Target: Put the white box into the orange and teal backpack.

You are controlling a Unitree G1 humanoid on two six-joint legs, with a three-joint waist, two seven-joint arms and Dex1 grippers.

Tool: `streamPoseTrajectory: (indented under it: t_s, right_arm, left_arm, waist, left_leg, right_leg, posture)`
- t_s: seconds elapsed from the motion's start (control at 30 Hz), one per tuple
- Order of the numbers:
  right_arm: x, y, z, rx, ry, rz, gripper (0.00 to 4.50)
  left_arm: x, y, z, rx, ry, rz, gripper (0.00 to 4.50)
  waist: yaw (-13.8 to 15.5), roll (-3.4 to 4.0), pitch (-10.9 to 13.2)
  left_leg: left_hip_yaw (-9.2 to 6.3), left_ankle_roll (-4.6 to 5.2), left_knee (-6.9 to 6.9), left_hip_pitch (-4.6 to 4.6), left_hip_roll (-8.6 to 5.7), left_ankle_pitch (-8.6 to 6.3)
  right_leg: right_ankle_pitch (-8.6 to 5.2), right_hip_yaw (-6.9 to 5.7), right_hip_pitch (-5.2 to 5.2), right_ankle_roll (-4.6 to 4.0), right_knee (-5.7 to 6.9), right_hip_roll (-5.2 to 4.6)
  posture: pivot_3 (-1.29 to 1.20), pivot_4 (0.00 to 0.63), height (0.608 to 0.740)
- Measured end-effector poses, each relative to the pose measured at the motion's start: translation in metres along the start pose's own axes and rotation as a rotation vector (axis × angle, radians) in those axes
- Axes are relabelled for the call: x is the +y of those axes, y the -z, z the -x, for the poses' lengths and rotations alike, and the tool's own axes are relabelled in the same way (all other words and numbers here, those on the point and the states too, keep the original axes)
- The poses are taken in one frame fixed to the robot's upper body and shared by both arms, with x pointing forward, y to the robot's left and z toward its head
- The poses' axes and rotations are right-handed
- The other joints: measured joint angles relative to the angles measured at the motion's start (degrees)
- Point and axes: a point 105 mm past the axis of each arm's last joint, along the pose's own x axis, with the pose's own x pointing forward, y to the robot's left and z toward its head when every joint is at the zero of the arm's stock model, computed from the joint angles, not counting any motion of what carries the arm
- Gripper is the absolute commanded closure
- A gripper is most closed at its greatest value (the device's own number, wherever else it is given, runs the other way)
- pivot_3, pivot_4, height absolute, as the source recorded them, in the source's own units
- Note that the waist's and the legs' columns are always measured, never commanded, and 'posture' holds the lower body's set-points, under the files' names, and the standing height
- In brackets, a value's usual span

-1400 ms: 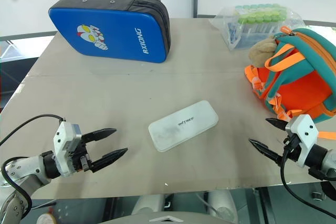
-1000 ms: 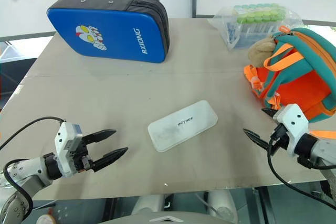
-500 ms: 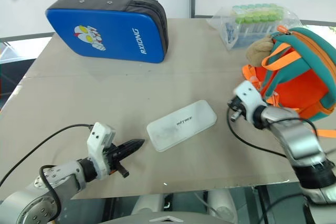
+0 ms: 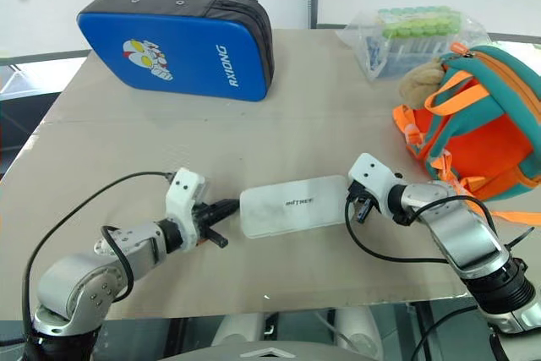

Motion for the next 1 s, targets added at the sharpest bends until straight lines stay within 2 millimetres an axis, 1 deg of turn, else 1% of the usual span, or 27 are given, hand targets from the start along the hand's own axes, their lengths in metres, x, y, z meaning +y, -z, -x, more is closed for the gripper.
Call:
streamPoseTrajectory:
  t_s: [0.03, 0.1, 0.13, 0.17, 0.2, 0.23, 0.27, 0.3, 0.33, 0.37, 0.43, 0.47, 0.53, 0.6, 0.63, 0.7, 0.73, 0.87, 0.93, 0.97, 1.0]
  right_arm:
    - [0.002, 0.000, 0.000, -0.002, 0.006, -0.008, 4.49]
    - [0.007, 0.001, 0.000, -0.009, 0.025, -0.028, 4.50]
    - [0.007, 0.001, 0.000, -0.011, 0.040, -0.031, 4.50]
    - [0.008, 0.003, 0.001, -0.011, 0.051, -0.035, 4.50]
    - [0.007, 0.003, 0.002, -0.010, 0.062, -0.039, 4.50]
    - [0.006, 0.004, 0.003, -0.008, 0.069, -0.044, 4.50]
    - [0.005, 0.004, 0.004, -0.008, 0.074, -0.047, 4.50]
    - [0.004, 0.005, 0.005, -0.007, 0.084, -0.052, 4.50]
    - [0.003, 0.006, 0.005, -0.005, 0.090, -0.056, 4.50]
    - [0.003, 0.005, 0.006, -0.005, 0.094, -0.058, 4.50]
    - [0.003, 0.004, 0.007, -0.009, 0.095, -0.058, 4.50]
    - [0.003, 0.003, 0.008, -0.011, 0.095, -0.059, 4.50]
    - [0.005, 0.002, 0.009, -0.018, 0.088, -0.054, 4.50]
    - [0.008, -0.001, 0.010, -0.028, 0.079, -0.048, 4.50]
    - [0.010, -0.001, 0.010, -0.028, 0.072, -0.051, 4.50]
    - [0.011, 0.000, 0.010, -0.022, 0.063, -0.059, 4.50]
    - [0.015, 0.000, 0.008, -0.017, 0.047, -0.057, 4.50]
    - [0.023, -0.005, 0.002, -0.019, 0.002, -0.036, 4.50]
    - [0.030, -0.011, -0.005, -0.037, -0.032, -0.027, 4.50]
    - [0.035, -0.015, -0.012, -0.048, -0.063, -0.024, 4.50]
    - [0.036, -0.015, -0.013, -0.048, -0.066, -0.024, 4.50]
  left_arm:
    - [0.002, -0.001, 0.000, 0.003, 0.009, -0.001, 4.13]
    - [0.011, 0.001, 0.006, 0.031, 0.048, 0.023, 3.62]
    - [0.017, 0.003, 0.009, 0.050, 0.055, 0.036, 3.23]
    - [0.026, 0.002, 0.016, 0.067, 0.069, 0.043, 2.73]
    - [0.039, -0.001, 0.024, 0.083, 0.056, 0.054, 2.19]
    - [0.051, -0.004, 0.032, 0.093, 0.028, 0.065, 1.75]
    - [0.058, -0.005, 0.037, 0.099, 0.013, 0.077, 1.44]
    - [0.068, -0.008, 0.045, 0.114, -0.001, 0.108, 0.89]
    - [0.070, -0.009, 0.050, 0.119, 0.008, 0.140, 0.40]
    - [0.066, -0.010, 0.054, 0.130, 0.062, 0.215, 0.04]
    - [0.055, -0.012, 0.059, 0.164, 0.160, 0.328, 0.04]
    - [0.046, -0.015, 0.061, 0.190, 0.241, 0.423, 0.04]
    - [0.033, -0.019, 0.061, 0.199, 0.349, 0.519, 0.04]
    - [0.018, -0.015, 0.057, 0.227, 0.438, 0.588, 0.04]
    - [0.009, -0.010, 0.051, 0.232, 0.467, 0.620, 0.04]
    - [-0.002, 0.001, 0.038, 0.254, 0.487, 0.655, 0.04]
    - [-0.013, 0.007, 0.029, 0.258, 0.508, 0.680, 0.04]
    - [-0.019, 0.005, 0.019, 0.239, 0.484, 0.683, 0.04]
    - [-0.023, 0.005, 0.014, 0.222, 0.477, 0.697, 0.04]
    - [-0.026, 0.004, 0.010, 0.208, 0.476, 0.710, 0.04]
    - [-0.026, 0.004, 0.009, 0.205, 0.477, 0.713, 0.04]
  waist:
    - [-0.2, 0.00, 0.0]
    - [-0.6, -0.03, 0.0]
    - [-0.7, -0.02, 0.0]
    - [-0.7, -0.04, 0.0]
    - [-0.7, -0.04, 0.0]
    - [-0.7, -0.03, 0.0]
    - [-0.7, -0.02, 0.0]
    - [-0.7, -0.03, 0.0]
    - [-0.7, -0.02, 0.0]
    - [-0.6, -0.02, 0.0]
    - [-0.5, -0.06, 0.1]
    - [-0.4, -0.06, 0.1]
    - [-0.5, -0.07, 0.1]
    - [-0.6, -0.07, 0.1]
    - [-0.7, -0.07, 0.1]
    - [-0.7, -0.08, 0.1]
    - [-0.6, -0.14, 0.0]
    - [-0.6, -0.11, 0.0]
    - [-0.5, -0.14, -0.1]
    - [-0.5, -0.14, -0.1]
    - [-0.5, -0.15, -0.1]
  left_leg:
    - [0.00, 0.00, 0.00, 0.00, 0.01, 0.00]
    - [-0.01, 0.00, 0.00, 0.00, 0.04, 0.00]
    - [-0.03, 0.00, -0.03, 0.00, 0.04, 0.00]
    - [-0.02, 0.00, -0.05, -0.01, 0.04, 0.00]
    - [-0.02, 0.00, -0.06, -0.01, 0.04, 0.00]
    - [-0.02, 0.00, -0.07, -0.01, 0.04, 0.00]
    - [-0.02, 0.00, -0.07, -0.02, 0.04, 0.00]
    - [-0.02, 0.00, -0.07, -0.04, 0.04, 0.00]
    - [-0.03, 0.00, -0.07, -0.04, 0.04, 0.00]
    - [-0.08, 0.00, -0.06, -0.05, 0.04, 0.00]
    - [-0.10, 0.00, -0.04, -0.08, 0.03, 0.00]
    - [-0.13, 0.00, -0.03, -0.08, 0.02, 0.00]
    - [-0.15, 0.00, -0.02, -0.07, 0.00, 0.00]
    - [-0.17, 0.00, -0.04, -0.06, 0.02, 0.00]
    - [-0.14, 0.00, -0.05, -0.03, 0.02, 0.00]
    - [-0.17, 0.00, -0.06, -0.03, 0.01, 0.00]
    - [-0.21, 0.00, -0.06, -0.03, 0.02, 0.00]
    - [-0.24, 0.00, -0.05, 0.06, -0.01, 0.00]
    - [-0.24, 0.00, -0.01, 0.09, 0.00, 0.00]
    - [-0.24, 0.00, 0.03, 0.10, 0.00, 0.00]
    - [-0.23, 0.00, 0.04, 0.10, -0.01, 0.01]
  right_leg:
    - [0.00, 0.00, 0.00, 0.00, 0.00, 0.00]
    - [0.00, 0.00, -0.02, 0.00, 0.01, 0.03]
    - [0.00, 0.04, -0.05, 0.00, 0.02, 0.02]
    - [-0.01, 0.02, -0.06, -0.01, 0.01, 0.03]
    - [-0.01, 0.00, -0.06, 0.00, 0.00, 0.03]
    - [-0.01, -0.01, -0.07, 0.00, -0.01, 0.02]
    - [-0.02, -0.02, -0.07, 0.01, -0.01, 0.02]
    - [-0.03, -0.02, -0.07, 0.04, -0.02, 0.01]
    - [-0.04, 0.00, -0.07, 0.05, -0.05, -0.03]
    - [-0.07, 0.01, -0.07, 0.11, -0.05, -0.10]
    - [-0.12, 0.01, -0.06, 0.20, -0.06, -0.16]
    - [-0.11, 0.01, -0.06, 0.21, -0.05, -0.18]
    - [-0.12, 0.02, -0.05, 0.24, -0.05, -0.18]
    - [-0.09, 0.04, -0.05, 0.19, -0.03, -0.18]
    - [0.00, 0.07, -0.05, 0.06, -0.03, -0.18]
    - [0.01, 0.06, -0.05, 0.06, -0.01, -0.17]
    - [0.01, 0.04, -0.05, 0.04, 0.01, -0.16]
    - [0.01, 0.05, -0.01, 0.01, 0.05, -0.16]
    - [0.02, 0.07, 0.02, 0.00, 0.05, -0.16]
    - [0.03, 0.08, 0.04, 0.00, 0.05, -0.17]
    - [0.03, 0.08, 0.05, 0.00, 0.05, -0.17]
  posture:
    - [0.00, 0.150, 0.740]
    - [0.00, 0.150, 0.740]
    - [0.00, 0.150, 0.740]
    - [0.00, 0.150, 0.740]
    - [0.00, 0.150, 0.740]
    - [0.00, 0.150, 0.740]
    - [0.00, 0.150, 0.740]
    - [0.00, 0.150, 0.740]
    - [0.00, 0.150, 0.740]
    - [0.00, 0.150, 0.740]
    - [0.00, 0.150, 0.740]
    - [0.00, 0.150, 0.740]
    - [0.00, 0.150, 0.740]
    - [0.00, 0.150, 0.740]
    - [0.00, 0.150, 0.740]
    - [0.00, 0.150, 0.740]
    - [0.00, 0.150, 0.740]
    - [0.00, 0.150, 0.740]
    - [0.00, 0.150, 0.740]
    - [0.00, 0.150, 0.740]
    - [0.00, 0.150, 0.740]
